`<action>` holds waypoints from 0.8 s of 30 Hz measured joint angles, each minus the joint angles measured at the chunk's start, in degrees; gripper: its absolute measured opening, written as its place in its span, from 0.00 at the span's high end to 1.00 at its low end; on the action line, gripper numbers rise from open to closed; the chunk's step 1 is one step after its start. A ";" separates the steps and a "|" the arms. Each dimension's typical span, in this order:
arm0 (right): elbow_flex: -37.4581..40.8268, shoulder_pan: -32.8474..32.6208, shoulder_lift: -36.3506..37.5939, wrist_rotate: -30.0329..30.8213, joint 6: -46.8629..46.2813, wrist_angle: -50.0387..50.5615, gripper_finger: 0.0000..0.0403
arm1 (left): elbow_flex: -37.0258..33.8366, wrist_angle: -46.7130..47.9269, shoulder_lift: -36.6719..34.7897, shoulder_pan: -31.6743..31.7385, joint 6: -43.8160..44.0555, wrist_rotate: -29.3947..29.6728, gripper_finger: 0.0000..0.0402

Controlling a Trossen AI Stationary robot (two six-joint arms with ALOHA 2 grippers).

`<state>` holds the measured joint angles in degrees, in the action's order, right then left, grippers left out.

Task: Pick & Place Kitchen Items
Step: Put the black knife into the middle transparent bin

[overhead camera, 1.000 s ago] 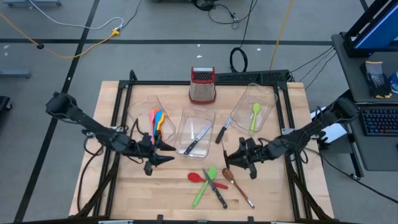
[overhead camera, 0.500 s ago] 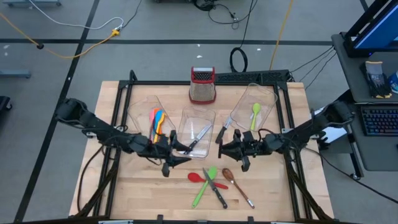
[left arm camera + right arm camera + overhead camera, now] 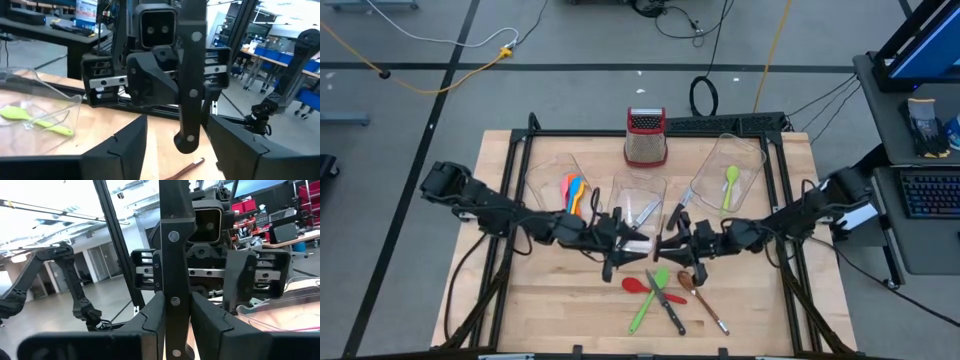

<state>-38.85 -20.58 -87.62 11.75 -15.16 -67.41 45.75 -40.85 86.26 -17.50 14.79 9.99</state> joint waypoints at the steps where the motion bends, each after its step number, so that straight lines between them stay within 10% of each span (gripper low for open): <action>1: -0.16 0.07 -0.21 0.08 0.09 -0.03 0.85 | 0.01 0.23 0.00 0.16 0.33 -0.44 0.44; 24: -0.28 1.75 -0.23 0.13 -2.60 -0.05 0.85 | 0.00 0.92 0.02 2.82 -0.85 -0.93 0.29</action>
<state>-39.13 -18.83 -87.85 11.88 -17.76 -67.46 45.75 -39.93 86.28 -14.68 13.94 9.06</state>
